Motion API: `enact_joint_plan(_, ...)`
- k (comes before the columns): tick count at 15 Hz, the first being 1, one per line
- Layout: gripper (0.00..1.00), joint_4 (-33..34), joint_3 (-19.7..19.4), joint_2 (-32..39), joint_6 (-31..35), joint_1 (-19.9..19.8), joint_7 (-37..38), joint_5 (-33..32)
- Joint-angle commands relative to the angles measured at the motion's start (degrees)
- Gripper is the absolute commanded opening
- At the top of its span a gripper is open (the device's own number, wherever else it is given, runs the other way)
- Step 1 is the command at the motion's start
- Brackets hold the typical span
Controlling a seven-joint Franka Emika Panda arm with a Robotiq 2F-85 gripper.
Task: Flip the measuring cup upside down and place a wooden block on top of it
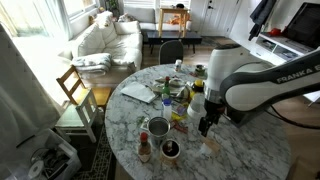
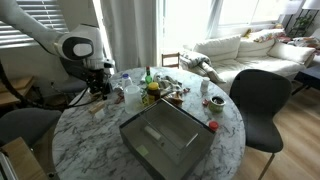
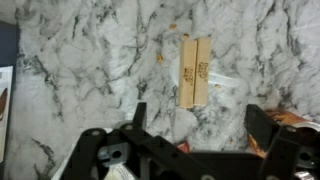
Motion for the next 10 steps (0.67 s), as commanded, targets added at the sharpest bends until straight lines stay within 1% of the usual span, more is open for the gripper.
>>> enact_joint_plan(1,1.00,-5.09,-0.30,-8.40,-0.58,-0.37,-3.47,-0.07)
enact_joint_plan(7,1.00,-8.63,-1.28,-16.18,-0.74,-0.53,-6.88,0.26)
enact_joint_plan(8,1.00,-9.09,-1.51,-16.86,-0.44,-0.59,-6.98,0.42)
enact_joint_plan(9,1.00,-6.40,-1.05,-13.81,-0.28,-0.30,-5.36,0.00)
enact_joint_plan(10,1.00,-6.87,-1.21,-14.64,-0.28,-0.34,-5.60,0.01)
